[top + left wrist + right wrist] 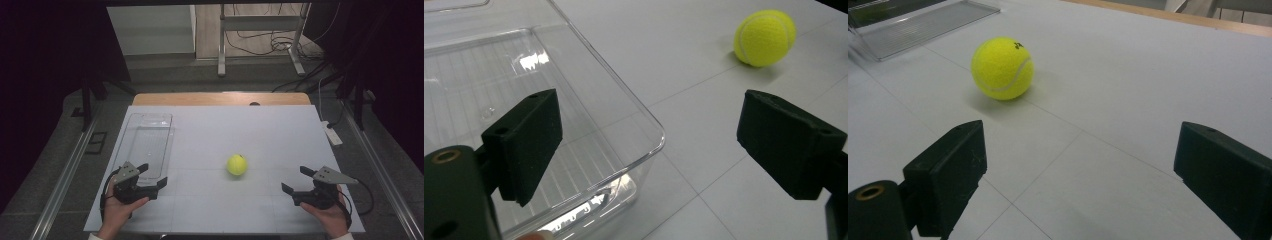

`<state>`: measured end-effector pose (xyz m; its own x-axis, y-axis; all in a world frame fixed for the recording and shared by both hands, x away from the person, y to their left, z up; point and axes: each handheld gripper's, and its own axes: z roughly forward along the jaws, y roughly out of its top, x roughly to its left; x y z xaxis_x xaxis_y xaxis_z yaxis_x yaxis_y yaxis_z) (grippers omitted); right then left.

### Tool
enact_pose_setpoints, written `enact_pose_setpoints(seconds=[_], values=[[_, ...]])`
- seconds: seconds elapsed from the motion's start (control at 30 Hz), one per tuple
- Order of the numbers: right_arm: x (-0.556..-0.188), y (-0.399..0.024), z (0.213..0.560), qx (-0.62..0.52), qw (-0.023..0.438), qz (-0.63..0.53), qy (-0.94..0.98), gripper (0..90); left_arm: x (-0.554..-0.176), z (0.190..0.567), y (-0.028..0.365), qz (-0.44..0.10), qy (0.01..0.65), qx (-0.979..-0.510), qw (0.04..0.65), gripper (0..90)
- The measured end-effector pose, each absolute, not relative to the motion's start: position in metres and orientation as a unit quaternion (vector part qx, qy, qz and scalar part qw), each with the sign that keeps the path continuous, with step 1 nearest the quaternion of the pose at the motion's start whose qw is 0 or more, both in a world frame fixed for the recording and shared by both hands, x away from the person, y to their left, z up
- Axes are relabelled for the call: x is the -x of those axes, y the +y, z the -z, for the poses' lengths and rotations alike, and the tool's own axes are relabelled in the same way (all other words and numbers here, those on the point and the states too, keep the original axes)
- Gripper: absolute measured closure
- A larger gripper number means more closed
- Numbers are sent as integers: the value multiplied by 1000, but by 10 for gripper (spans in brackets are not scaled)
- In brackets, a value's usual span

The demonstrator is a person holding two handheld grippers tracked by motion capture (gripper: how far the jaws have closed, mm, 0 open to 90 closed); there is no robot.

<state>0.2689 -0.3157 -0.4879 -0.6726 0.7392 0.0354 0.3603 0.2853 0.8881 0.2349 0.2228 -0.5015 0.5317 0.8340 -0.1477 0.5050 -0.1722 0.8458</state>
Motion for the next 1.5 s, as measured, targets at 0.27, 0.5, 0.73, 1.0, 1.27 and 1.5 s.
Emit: enact_pose_setpoints(seconds=[0.27,0.5,0.73,1.0,1.27,1.5], values=[[-271,-312,489,-349,195,-476,783,76,-233,501,224,-182,450,-744,460,121],[-270,-310,489,-351,196,-471,785,79,-231,500,223,-184,450,-742,462,120],[-270,-310,490,-352,194,-470,786,81,-232,500,222,-184,448,-744,461,120],[-269,-310,490,-352,195,-469,786,83,-232,501,222,-186,447,-744,460,120],[-269,-309,490,-350,194,-469,787,83,-232,500,222,-187,447,-744,460,120],[-269,-309,490,-351,193,-471,786,83,-233,499,222,-186,448,-744,460,120]])
